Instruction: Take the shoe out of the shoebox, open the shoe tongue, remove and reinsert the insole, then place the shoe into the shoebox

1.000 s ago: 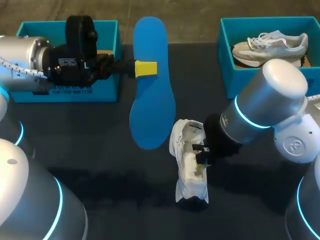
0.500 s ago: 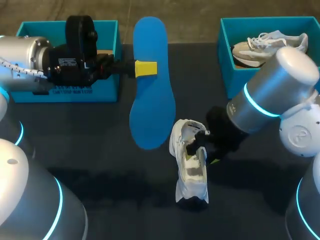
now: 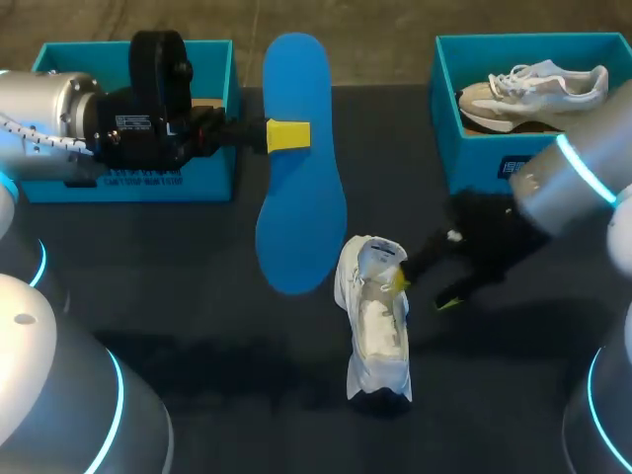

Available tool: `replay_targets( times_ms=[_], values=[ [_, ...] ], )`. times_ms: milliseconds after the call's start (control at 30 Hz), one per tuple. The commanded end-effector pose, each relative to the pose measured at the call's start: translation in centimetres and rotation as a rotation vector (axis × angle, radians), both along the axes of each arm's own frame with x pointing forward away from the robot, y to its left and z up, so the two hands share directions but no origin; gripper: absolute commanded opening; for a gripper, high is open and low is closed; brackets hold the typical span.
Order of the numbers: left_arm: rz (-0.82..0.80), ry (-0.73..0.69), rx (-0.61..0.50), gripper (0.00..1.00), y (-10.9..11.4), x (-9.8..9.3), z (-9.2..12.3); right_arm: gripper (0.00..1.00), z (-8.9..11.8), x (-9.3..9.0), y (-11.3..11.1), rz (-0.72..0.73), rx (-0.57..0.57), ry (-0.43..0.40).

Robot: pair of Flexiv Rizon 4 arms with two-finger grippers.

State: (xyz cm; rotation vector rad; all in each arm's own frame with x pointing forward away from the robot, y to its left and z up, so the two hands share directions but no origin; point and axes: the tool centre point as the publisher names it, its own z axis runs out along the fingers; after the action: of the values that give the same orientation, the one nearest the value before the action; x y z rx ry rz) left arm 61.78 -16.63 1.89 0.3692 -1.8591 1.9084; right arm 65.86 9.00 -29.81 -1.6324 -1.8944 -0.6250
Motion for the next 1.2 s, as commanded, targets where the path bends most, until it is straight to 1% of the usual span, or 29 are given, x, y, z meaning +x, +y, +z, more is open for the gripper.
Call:
replay_targets(
  times_ms=[33, 333, 400, 500, 533, 633, 800, 967, 1200],
  values=[
    [-0.001, 0.000, 0.002, 0.00, -0.1, 0.1, 0.0, 1.00, 0.3, -0.1, -1.6, -0.006, 0.117, 0.022],
    [-0.001, 0.000, 0.002, 0.00, -0.1, 0.1, 0.0, 1.00, 0.3, -0.1, -1.6, -0.006, 0.117, 0.022],
    [-0.001, 0.000, 0.002, 0.00, -0.1, 0.1, 0.0, 1.00, 0.9, 0.3, -1.6, 0.012, 0.226, 0.067],
    [-0.001, 0.000, 0.002, 0.00, -0.1, 0.1, 0.0, 1.00, 2.0, 0.7, -2.2, 0.018, 0.325, 0.101],
    [-0.001, 0.000, 0.002, 0.00, -0.1, 0.1, 0.0, 1.00, 2.4, 0.8, -2.6, -0.004, 0.342, 0.101],
    [-0.001, 0.000, 0.002, 0.00, -0.1, 0.1, 0.0, 1.00, 3.6, 1.1, -3.5, -0.010, 0.419, 0.114],
    [-0.001, 0.000, 0.002, 0.00, -0.1, 0.1, 0.0, 1.00, 4.4, 1.6, -4.3, -0.049, 0.485, 0.119],
    [-0.001, 0.000, 0.002, 0.00, -0.1, 0.1, 0.0, 1.00, 5.2, 1.9, -4.7, -0.104, 0.507, 0.095],
    [-0.001, 0.000, 0.002, 0.00, -0.1, 0.1, 0.0, 1.00, 6.4, 2.5, -5.2, -0.141, 0.550, 0.088]
  ],
)
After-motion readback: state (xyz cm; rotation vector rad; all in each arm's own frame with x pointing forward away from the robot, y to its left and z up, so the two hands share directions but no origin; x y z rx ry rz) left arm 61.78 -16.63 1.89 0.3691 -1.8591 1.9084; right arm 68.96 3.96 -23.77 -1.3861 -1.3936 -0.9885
